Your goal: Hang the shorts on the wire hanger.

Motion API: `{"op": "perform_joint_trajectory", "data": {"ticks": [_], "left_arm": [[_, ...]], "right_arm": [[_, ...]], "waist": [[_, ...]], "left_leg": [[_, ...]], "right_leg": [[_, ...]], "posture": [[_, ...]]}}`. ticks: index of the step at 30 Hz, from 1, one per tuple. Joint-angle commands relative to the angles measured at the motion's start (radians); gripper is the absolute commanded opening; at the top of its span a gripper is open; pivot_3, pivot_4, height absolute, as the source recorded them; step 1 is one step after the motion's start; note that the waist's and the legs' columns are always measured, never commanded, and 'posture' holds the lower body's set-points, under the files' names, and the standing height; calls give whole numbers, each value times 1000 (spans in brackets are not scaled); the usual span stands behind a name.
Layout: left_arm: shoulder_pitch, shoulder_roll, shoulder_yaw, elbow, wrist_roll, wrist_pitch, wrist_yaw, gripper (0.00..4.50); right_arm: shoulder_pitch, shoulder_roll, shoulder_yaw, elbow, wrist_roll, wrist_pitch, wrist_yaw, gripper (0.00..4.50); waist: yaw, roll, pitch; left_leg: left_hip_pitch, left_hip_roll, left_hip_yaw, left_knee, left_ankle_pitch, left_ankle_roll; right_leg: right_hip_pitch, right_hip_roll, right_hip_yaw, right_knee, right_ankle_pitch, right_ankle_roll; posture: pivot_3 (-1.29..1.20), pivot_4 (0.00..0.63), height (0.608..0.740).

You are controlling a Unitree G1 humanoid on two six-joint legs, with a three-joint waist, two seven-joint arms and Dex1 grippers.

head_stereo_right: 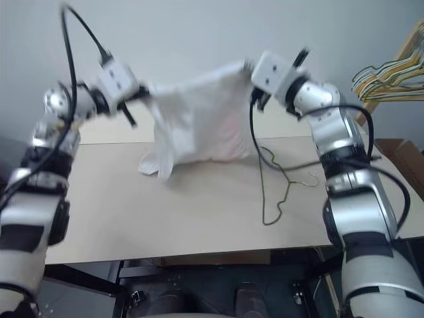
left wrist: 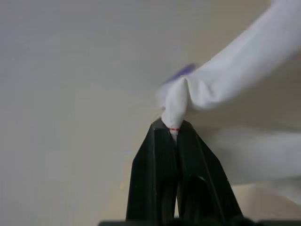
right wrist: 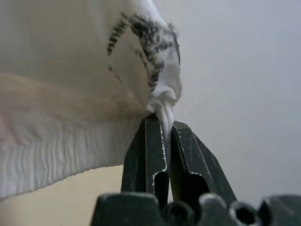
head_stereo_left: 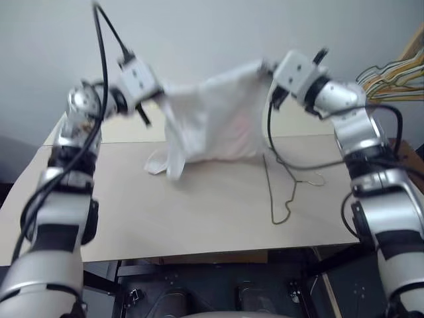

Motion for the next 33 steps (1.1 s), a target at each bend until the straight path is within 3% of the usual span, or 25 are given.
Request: {"op": "perform_joint_trajectory", "data": {"ticks": [1,4,7,11,13,14,19,26,33], "left_arm": [[-146,-8,-35,155,164,-69,480,14],[-243,4,-24,212,215,-129,742,14],[-275,29,-1,225,203,-270,750,14],[-182,32,59,203,54,-494,355,14],[-84,34,66,168,-25,-568,119,14],[-34,37,68,149,-54,-588,35,14],[361,89,79,-156,-329,-499,-457,14],[814,263,68,-601,-465,-215,-762,14],[1000,444,80,-882,-537,45,-963,14]], "right_arm": [[-122,27,-15,142,-105,-105,-392,0],[-164,38,-39,188,-135,-229,-630,0],[-148,27,-33,205,-161,-318,-727,0],[-37,3,5,206,-165,-440,-598,0],[41,-15,26,188,-168,-504,-524,0],[80,-20,33,180,-155,-534,-457,0],[312,-32,71,121,-116,-660,-205,0],[530,-57,107,-2,-101,-740,21,0],[642,-139,130,-148,-180,-762,121,0]], "waist": [[-2,0,0],[-11,0,0],[-21,0,0],[-24,0,0],[-26,1,0],[-29,1,0],[-85,1,0],[-160,1,0],[-127,1,0]], "left_leg": [[-2,-2,1,-2,0,0],[-15,-7,2,-5,-1,0],[-21,-11,2,-5,-1,1],[-15,-11,11,-6,-2,2],[1,-9,11,-8,-3,6],[10,-9,12,-8,-9,16],[19,-9,13,0,-11,20],[19,-8,3,3,-13,24],[31,-3,3,4,-12,26]], "right_leg": [[-4,-2,2,0,0,0],[-20,-7,6,-1,1,4],[-25,-9,7,-2,1,7],[-13,-8,5,-10,0,11],[8,-7,2,-20,0,11],[17,-7,2,-21,0,12],[27,-8,6,-19,3,16],[28,-8,13,-16,9,19],[38,-7,13,-18,10,18]], "posture": [[-43,0,740],[-43,0,740],[-49,0,740],[-49,0,740],[-51,0,740],[-57,0,740],[-73,0,740],[-57,0,740],[-54,0,740]]}}
